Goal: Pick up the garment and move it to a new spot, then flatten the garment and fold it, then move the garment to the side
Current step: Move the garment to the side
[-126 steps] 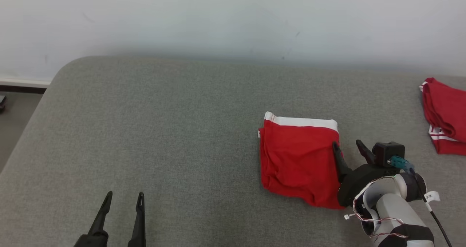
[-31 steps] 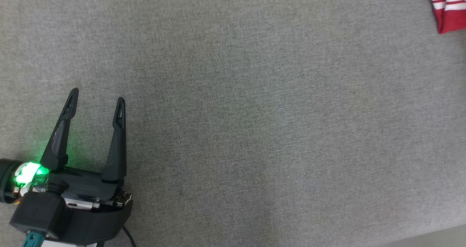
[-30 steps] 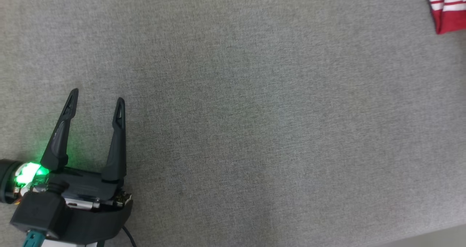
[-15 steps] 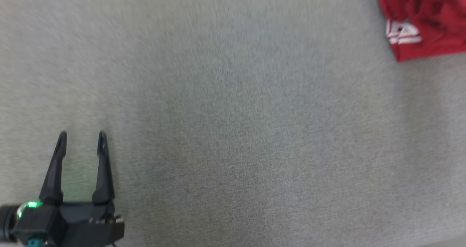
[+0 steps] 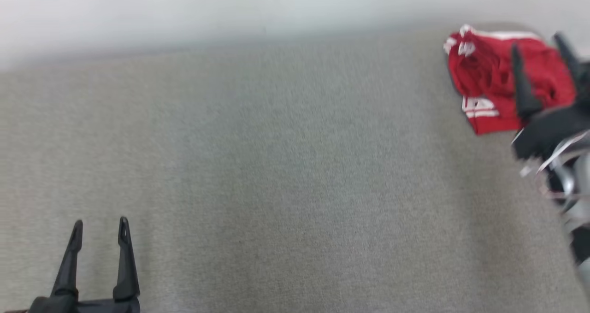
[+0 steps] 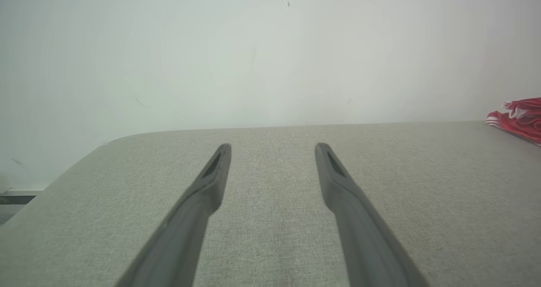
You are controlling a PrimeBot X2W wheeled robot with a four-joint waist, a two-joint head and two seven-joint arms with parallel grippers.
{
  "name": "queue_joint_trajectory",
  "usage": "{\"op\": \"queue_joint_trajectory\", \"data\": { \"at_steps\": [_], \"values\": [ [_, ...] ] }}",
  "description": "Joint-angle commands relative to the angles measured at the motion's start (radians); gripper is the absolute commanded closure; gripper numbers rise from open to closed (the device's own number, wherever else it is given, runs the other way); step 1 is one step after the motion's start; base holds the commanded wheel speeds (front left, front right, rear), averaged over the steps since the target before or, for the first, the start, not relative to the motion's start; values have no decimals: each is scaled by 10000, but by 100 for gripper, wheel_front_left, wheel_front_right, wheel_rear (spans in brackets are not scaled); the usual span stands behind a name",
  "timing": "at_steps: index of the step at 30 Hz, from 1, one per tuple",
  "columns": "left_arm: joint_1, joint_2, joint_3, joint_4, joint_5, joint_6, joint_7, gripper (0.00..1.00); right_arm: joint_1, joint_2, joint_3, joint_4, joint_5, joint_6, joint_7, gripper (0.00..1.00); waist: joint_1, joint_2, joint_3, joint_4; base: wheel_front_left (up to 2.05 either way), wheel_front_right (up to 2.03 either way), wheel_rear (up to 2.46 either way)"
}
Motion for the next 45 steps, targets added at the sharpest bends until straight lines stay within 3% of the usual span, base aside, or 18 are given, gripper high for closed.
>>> {"op": "queue_joint_trajectory", "data": {
  "at_steps": [1,19,28,45],
  "values": [
    [212,-68,59,94,9,16,-25,0,484,286,-82,-142,61,-31,-141,0,2,0,-869,347,0,0,0],
    [522,-391,131,646,104,-69,-25,0,4537,2876,-889,-2499,-229,-31,-748,0,2,0,-1654,497,0,0,0],
    [557,-404,208,1009,182,-103,-25,0,6239,3664,-999,-2912,-497,-31,-1166,0,2,0,-1910,708,0,0,0],
    [722,-295,301,1810,283,72,-22,0,7356,4297,-1281,-3105,-934,-31,-1314,0,2,0,-2207,890,0,0,0]
  ]
}}
